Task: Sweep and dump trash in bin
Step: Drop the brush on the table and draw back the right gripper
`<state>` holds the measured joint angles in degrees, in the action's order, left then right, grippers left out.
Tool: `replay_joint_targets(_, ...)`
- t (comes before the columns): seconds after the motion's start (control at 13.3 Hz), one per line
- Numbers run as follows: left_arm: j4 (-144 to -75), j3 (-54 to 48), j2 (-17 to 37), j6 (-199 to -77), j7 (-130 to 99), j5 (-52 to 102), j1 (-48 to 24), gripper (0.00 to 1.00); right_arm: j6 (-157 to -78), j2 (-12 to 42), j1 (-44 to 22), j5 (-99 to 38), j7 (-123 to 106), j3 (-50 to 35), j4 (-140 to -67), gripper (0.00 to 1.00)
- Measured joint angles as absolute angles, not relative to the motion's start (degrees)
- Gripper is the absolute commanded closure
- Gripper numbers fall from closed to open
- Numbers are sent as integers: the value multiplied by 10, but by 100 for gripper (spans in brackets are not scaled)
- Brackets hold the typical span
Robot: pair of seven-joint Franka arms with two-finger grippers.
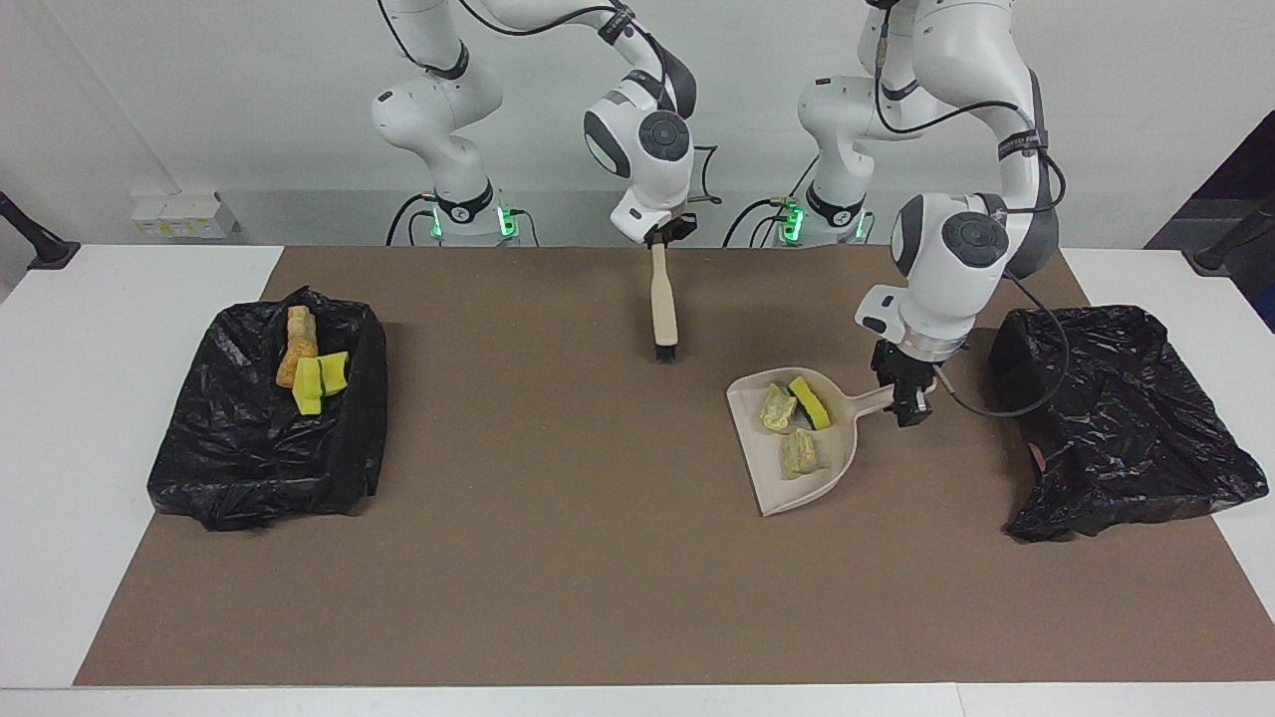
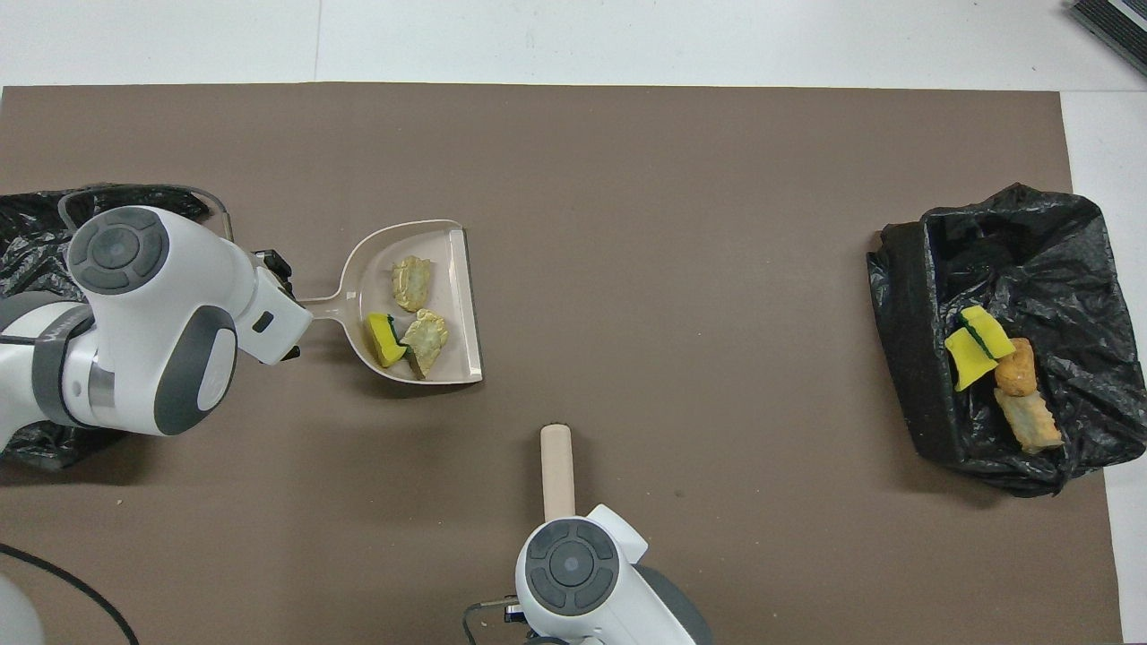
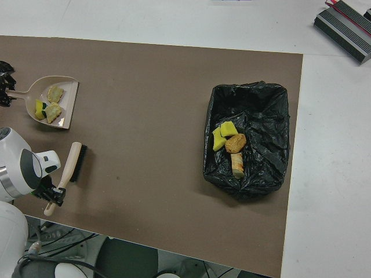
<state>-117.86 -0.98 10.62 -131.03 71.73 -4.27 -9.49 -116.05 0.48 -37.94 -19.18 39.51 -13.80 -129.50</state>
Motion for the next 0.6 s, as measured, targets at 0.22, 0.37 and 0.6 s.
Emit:
replay_joint_targets(0.22, -1183, -9, 124, -1329, 718, -43, -79, 68, -1196, 10, -379, -192, 392, -136, -1307, 100)
replay_joint_targets(0.37, -1181, -9, 122, -1329, 723, -43, -74, 67, -1214, 21, -379, -191, 381, -134, -1313, 23)
replay_joint_targets(0.6, -1172, -9, 119, -1317, 735, -43, -71, 66, -1217, 24, -373, -176, 377, -129, -1310, 0)
